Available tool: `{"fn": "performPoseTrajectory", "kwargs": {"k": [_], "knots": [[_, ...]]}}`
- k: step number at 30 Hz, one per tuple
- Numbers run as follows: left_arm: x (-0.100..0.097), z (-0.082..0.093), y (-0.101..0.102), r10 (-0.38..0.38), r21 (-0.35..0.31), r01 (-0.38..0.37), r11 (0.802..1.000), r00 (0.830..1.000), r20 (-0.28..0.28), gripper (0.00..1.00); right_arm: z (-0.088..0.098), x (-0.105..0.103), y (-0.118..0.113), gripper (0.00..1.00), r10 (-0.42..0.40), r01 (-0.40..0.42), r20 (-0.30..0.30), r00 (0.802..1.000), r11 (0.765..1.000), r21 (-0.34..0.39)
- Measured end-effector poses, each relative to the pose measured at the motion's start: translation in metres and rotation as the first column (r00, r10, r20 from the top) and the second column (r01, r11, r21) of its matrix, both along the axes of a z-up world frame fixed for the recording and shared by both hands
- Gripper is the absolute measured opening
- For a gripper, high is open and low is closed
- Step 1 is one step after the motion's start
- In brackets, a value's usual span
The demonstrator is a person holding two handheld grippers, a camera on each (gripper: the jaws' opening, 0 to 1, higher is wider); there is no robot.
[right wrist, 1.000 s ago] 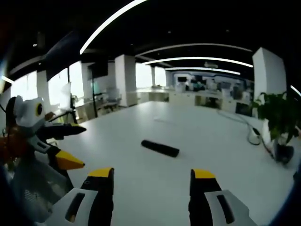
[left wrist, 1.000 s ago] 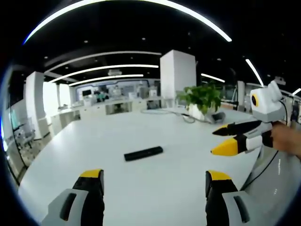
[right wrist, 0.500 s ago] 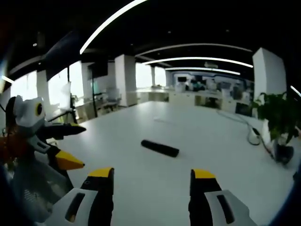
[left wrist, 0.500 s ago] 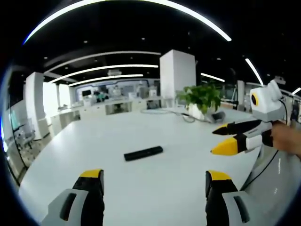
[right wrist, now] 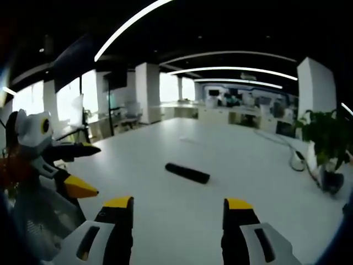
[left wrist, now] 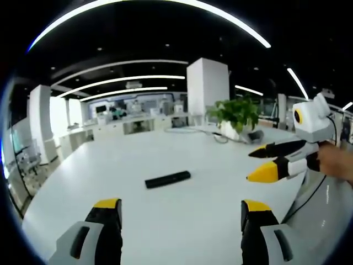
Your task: Press the specified remote control buttons in sequence, fully releasing each button before pressing the next.
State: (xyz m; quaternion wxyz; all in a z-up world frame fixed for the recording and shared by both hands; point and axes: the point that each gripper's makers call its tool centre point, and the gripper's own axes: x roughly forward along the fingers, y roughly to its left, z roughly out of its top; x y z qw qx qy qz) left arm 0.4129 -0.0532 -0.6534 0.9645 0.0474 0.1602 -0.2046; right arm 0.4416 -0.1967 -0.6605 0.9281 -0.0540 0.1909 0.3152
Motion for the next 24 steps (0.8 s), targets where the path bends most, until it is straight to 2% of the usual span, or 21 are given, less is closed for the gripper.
{"fn": "performPoseTrajectory", "kwargs": {"k": [13, 18, 24], "knots": [[0.0011, -0.0010, 0.0017, 0.005, 0.000, -0.005, 1.000, 1.000, 0.000, 0.92, -0.0030, -0.0004, -0.0001, 0.65, 0.002, -0.002, -0.007, 1.000, 1.000, -0.010], [0.0010, -0.0016, 0.0028, 0.014, -0.026, -0.014, 1.000, 1.000, -0.015, 0.93, -0.0045, -0.0005, -0.0021, 0.67, -0.008, 0.008, -0.015, 1.000, 1.000, -0.007], [-0.0006, -0.0056, 0.0002, 0.002, -0.009, -0.003, 1.000, 1.000, -0.027, 0.93, -0.0068, -0.0013, -0.0023, 0.68, -0.009, 0.009, -0.024, 1.000, 1.000, -0.010]]}}
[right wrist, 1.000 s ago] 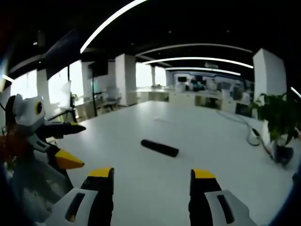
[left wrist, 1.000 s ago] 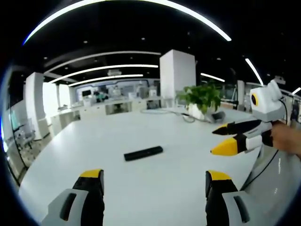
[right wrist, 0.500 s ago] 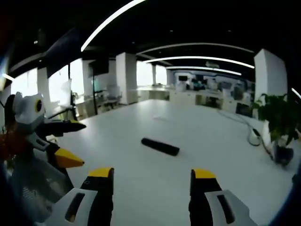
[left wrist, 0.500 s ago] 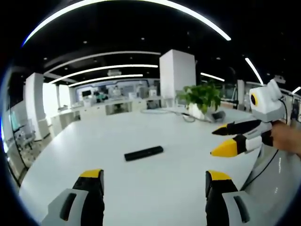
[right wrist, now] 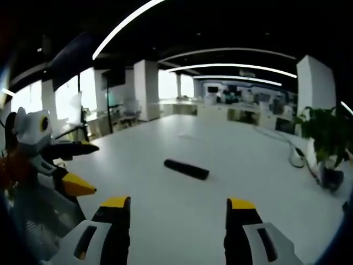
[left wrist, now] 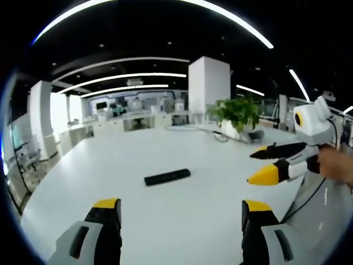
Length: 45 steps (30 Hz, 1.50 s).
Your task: Press the specified remote control buttons in sequence, fully releasing each button before pressing the next.
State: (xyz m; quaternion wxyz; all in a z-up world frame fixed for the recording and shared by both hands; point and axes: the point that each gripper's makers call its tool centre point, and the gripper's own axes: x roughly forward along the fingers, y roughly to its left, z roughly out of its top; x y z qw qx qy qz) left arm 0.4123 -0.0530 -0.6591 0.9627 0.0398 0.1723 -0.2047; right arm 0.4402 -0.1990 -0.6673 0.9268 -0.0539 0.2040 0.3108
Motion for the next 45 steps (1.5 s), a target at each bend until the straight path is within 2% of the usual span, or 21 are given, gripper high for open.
{"fn": "performPoseTrajectory", "kwargs": {"k": [15, 20, 34, 45], "knots": [[-0.001, -0.013, 0.000, -0.004, 0.006, 0.004, 1.000, 0.998, -0.069, 0.94, -0.004, -0.002, 0.001, 0.69, 0.005, -0.005, -0.027, 1.000, 1.000, 0.014], [-0.001, -0.019, -0.001, -0.009, -0.014, 0.007, 1.000, 0.994, -0.108, 0.89, -0.005, -0.002, 0.002, 0.70, 0.007, -0.006, -0.042, 0.999, 1.000, 0.028], [0.000, -0.023, 0.001, -0.006, 0.031, 0.009, 0.999, 0.994, -0.114, 0.93, -0.014, -0.004, 0.007, 0.70, 0.037, -0.036, -0.070, 0.997, 0.999, 0.015], [0.004, -0.020, 0.004, 0.002, 0.017, 0.000, 1.000, 0.994, -0.113, 0.93, -0.013, -0.005, 0.013, 0.69, 0.056, -0.055, -0.074, 0.996, 0.998, 0.020]]}}
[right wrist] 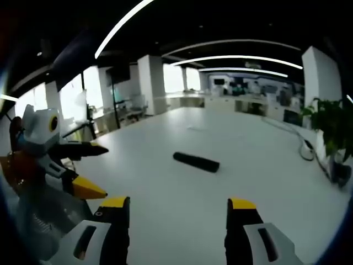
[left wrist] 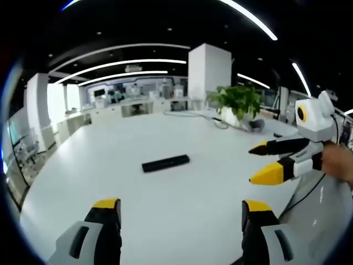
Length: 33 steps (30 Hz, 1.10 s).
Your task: Press the specified remote control buttons in sequence, fully releasing each button before pressing the next.
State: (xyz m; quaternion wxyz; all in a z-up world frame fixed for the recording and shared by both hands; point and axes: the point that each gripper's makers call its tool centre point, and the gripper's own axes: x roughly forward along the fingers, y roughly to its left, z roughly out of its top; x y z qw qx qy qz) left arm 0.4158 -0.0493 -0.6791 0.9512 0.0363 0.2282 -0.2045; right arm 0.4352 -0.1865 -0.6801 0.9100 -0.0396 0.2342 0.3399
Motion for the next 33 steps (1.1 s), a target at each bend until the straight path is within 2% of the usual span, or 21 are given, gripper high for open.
{"fn": "performPoseTrajectory", "kwargs": {"k": [5, 18, 33], "knots": [[0.000, 0.001, 0.000, -0.001, -0.016, 0.001, 1.000, 1.000, -0.006, 0.93, 0.002, 0.001, 0.000, 0.69, -0.002, 0.003, -0.010, 1.000, 1.000, 0.028], [0.002, 0.004, 0.002, 0.017, -0.061, -0.018, 0.998, 1.000, -0.017, 0.93, 0.011, 0.004, 0.003, 0.69, 0.014, -0.014, 0.004, 1.000, 1.000, 0.019], [0.007, 0.005, 0.006, 0.020, -0.047, -0.021, 0.999, 0.999, -0.035, 0.96, 0.011, 0.015, -0.006, 0.71, 0.000, 0.000, 0.000, 1.000, 1.000, 0.012]]}}
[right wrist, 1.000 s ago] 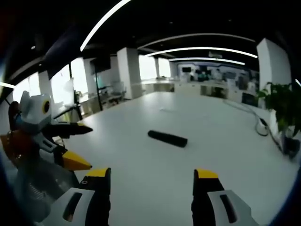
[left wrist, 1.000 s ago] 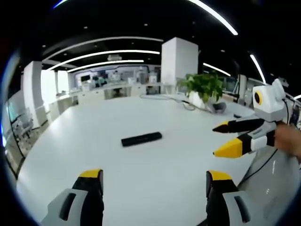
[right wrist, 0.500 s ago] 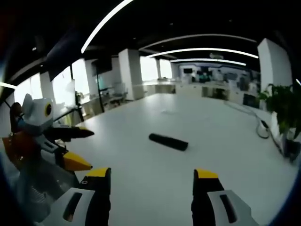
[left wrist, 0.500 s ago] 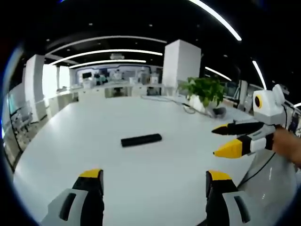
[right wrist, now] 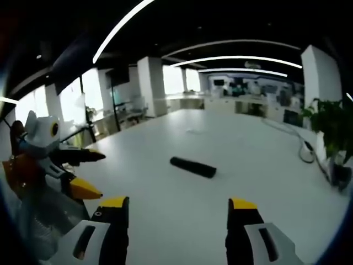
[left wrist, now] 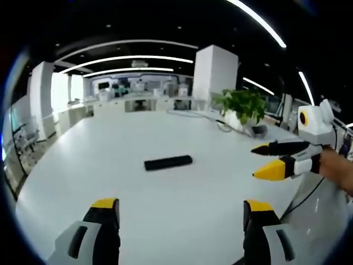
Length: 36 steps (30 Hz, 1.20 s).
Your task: Press the specified remote control buttons in sequence, fully releasing each button before pressing the next.
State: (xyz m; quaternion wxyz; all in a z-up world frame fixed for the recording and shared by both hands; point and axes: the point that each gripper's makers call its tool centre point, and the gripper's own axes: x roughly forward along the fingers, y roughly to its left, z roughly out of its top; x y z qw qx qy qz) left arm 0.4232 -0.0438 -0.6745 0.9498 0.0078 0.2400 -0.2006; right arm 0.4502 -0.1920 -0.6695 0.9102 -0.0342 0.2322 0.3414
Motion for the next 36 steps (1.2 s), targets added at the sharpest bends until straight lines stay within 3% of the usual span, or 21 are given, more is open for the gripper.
{"fn": "performPoseTrajectory", "kwargs": {"k": [9, 24, 36], "knots": [[0.019, 0.004, 0.012, -0.006, 0.039, 0.006, 0.999, 1.000, 0.011, 0.96, 0.003, 0.014, -0.004, 0.71, 0.000, 0.000, 0.010, 1.000, 1.000, -0.015], [0.030, -0.002, 0.013, -0.022, 0.050, 0.023, 0.998, 1.000, -0.005, 0.96, -0.001, 0.024, -0.004, 0.71, 0.015, -0.015, 0.005, 1.000, 0.999, -0.034], [0.039, 0.005, 0.018, -0.041, 0.094, 0.041, 0.995, 0.999, -0.002, 0.95, 0.000, 0.036, -0.007, 0.71, 0.031, -0.031, 0.009, 0.999, 0.998, -0.063]]}}
